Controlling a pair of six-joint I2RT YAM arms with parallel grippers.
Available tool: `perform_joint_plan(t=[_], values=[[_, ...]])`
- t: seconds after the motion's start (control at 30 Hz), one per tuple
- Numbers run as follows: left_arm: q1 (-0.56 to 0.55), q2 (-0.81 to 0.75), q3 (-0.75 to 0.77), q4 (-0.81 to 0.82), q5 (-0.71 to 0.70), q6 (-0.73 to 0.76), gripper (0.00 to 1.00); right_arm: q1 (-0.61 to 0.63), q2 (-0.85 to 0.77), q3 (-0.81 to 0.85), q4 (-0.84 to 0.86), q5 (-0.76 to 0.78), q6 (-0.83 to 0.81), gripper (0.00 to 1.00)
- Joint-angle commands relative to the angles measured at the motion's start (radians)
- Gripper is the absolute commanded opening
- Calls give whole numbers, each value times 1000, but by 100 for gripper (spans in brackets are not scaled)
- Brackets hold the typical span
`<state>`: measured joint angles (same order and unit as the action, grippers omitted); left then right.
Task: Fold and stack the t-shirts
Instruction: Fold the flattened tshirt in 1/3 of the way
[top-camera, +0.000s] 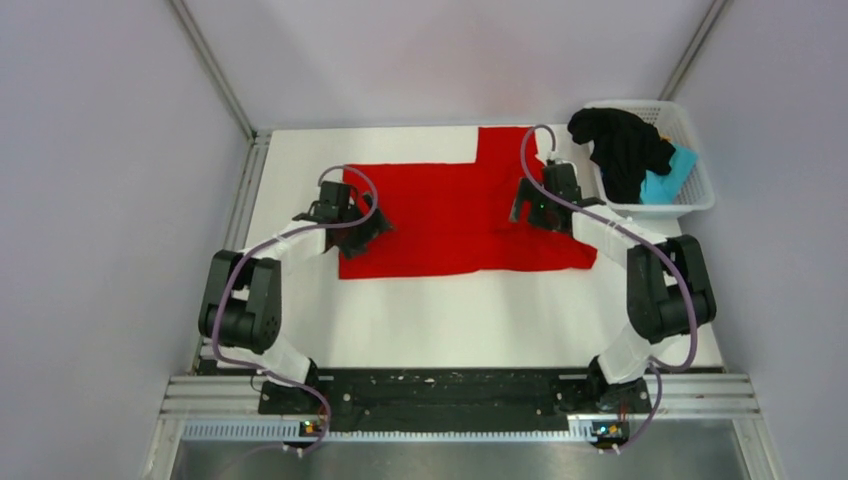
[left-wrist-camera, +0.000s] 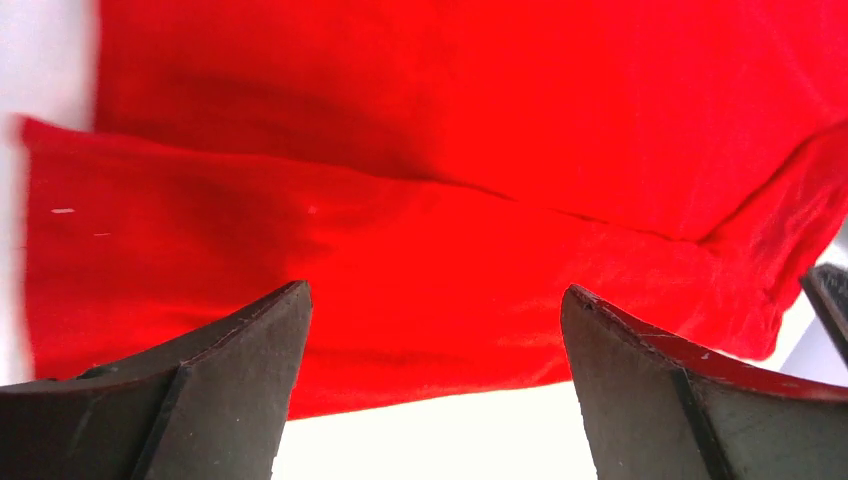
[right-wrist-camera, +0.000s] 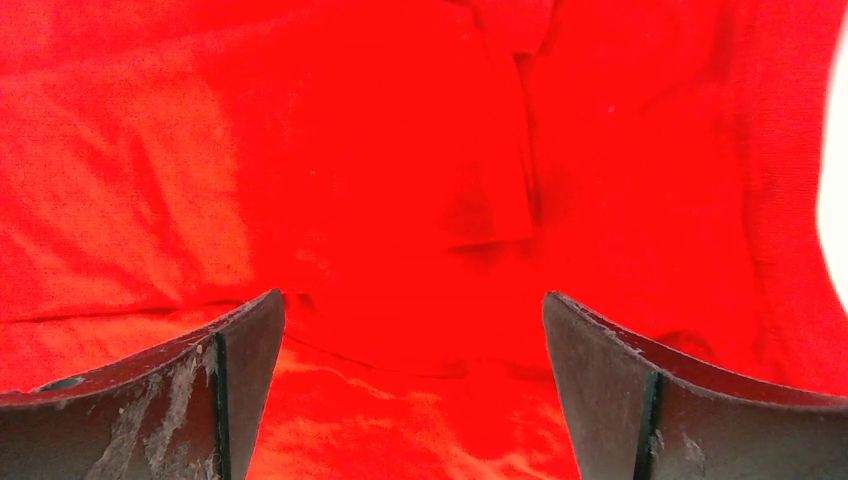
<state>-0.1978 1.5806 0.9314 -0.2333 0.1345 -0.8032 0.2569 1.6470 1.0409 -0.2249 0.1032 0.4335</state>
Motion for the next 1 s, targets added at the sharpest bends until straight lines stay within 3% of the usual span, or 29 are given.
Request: perform_joint_plan(t=[0.0,0.33,0.53,0.67,0.83,0.97], values=[[-20,74,-20,89,147,23,99,-15,17,-20,142,-99,43,97],[-18,96,-61,39,45,34,99,-23,187,59,232,-166,50,94],[-18,86,-69,25,30,31,99,-22,224,64,477,-243,96,92],[-18,88,-69,26,57,27,99,-16,342,141,624,-345,156,90],[-18,70,-66,1,24,33,99,19,468,323,678,-358,141,89],[-18,52,-59,-17,0,35,99,35,491,460,548,-342,55,89]])
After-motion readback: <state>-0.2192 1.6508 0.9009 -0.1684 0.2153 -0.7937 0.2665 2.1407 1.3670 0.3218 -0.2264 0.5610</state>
